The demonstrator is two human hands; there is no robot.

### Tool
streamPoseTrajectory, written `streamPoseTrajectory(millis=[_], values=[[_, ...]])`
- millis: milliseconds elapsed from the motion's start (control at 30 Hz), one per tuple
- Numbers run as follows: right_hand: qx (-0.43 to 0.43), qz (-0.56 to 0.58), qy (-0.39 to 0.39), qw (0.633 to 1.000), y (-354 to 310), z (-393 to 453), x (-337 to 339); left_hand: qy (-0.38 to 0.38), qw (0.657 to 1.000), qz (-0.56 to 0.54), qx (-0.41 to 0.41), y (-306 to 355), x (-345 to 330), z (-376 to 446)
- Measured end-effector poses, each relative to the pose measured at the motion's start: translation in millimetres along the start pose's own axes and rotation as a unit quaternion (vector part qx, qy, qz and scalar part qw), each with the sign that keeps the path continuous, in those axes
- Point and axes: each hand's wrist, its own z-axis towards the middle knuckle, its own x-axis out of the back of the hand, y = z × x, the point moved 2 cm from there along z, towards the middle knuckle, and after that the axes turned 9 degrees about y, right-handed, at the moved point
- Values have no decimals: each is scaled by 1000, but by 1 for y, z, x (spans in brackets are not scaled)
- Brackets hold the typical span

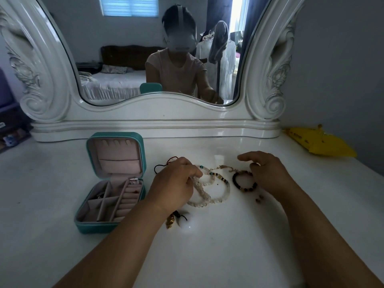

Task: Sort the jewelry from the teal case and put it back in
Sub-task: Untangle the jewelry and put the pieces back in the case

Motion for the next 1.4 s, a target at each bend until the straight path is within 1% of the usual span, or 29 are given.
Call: streamPoseTrajectory(millis=[133, 333, 400, 500, 567, 667, 800, 900, 967, 1100, 1167, 1233, 1267, 1333, 1400], values=[[-47, 54, 45, 996, 5, -4, 14, 9, 1000, -2, -1, -3, 1, 2], [-68, 66, 53, 994, 13, -13, 15, 14, 1000, -6, 0, -5, 3, 1], [-58, 62, 49, 995, 14, -16, 12, 23, 1000, -8, 5, -6, 6, 1], [-13, 39, 42, 998, 12, -18, 6, 27, 1000, -3, 16, -8, 8, 1], [28, 9, 23, 999, 8, -17, 2, 24, 999, 5, 25, -8, 9, 1], [74, -28, -40, 996, 3, -11, -8, 29, 999, 4, 32, -8, 10, 1], [110, -68, -121, 984, -9, -10, -20, 30, 999, 0, 36, -10, 12, 1], [120, -83, -149, 978, -12, -14, -24, 20, 999, 6, 35, -10, 12, 1], [110, -96, -138, 980, -9, -14, -23, 16, 999, 8, 35, -10, 12, 1], [57, -131, -107, 984, -6, -13, -12, 5, 999, 13, 35, -11, 11, 1], [50, -159, -91, 982, -6, -14, -10, 4, 999, 12, 37, -12, 11, 1], [75, -197, -66, 975, -6, -15, -10, 8, 999, 9, 38, -11, 12, 1], [87, -188, -51, 977, -6, -15, -12, 12, 999, 6, 38, -11, 13, 2], [107, -133, -43, 984, -11, -17, -14, 26, 999, 6, 41, -12, 17, 4], [147, -89, -46, 984, -22, -23, -16, 48, 997, 7, 56, -14, 20, 6]])
